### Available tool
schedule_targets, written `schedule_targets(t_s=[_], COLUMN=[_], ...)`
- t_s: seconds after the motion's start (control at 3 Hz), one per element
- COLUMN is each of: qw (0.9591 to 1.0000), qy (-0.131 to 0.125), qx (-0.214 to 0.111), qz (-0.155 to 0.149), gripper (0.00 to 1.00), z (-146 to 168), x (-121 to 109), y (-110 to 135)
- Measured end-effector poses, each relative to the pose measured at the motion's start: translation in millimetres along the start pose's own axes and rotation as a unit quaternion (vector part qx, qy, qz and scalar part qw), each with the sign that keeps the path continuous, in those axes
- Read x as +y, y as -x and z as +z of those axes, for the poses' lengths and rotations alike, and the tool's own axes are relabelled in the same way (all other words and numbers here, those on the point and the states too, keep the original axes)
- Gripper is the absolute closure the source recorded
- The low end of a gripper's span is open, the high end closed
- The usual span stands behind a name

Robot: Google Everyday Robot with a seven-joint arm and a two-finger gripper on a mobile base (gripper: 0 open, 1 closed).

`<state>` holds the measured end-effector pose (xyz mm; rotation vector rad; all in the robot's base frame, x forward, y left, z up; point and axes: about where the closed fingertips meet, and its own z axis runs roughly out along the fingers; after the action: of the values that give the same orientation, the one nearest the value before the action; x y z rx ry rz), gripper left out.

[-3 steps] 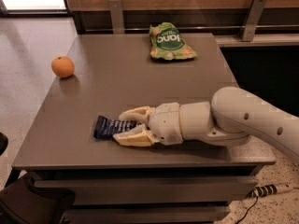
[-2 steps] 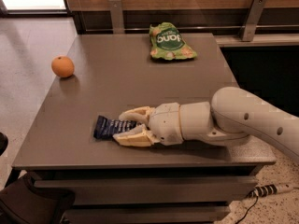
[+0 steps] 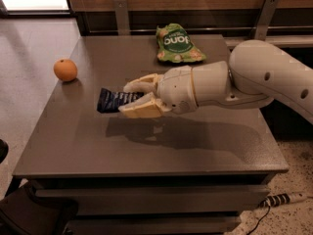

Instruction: Move rxbar blueberry near orange

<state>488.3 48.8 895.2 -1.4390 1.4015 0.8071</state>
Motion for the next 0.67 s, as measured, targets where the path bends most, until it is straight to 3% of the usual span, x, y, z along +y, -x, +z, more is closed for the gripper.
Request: schedule_targets(t_s=[0.67], qw=[0.9954], qy=[-0.080], qx=[0.041], qz=[-0.032], gripper=[1.00], z=[-10], x=[-94], y=[79])
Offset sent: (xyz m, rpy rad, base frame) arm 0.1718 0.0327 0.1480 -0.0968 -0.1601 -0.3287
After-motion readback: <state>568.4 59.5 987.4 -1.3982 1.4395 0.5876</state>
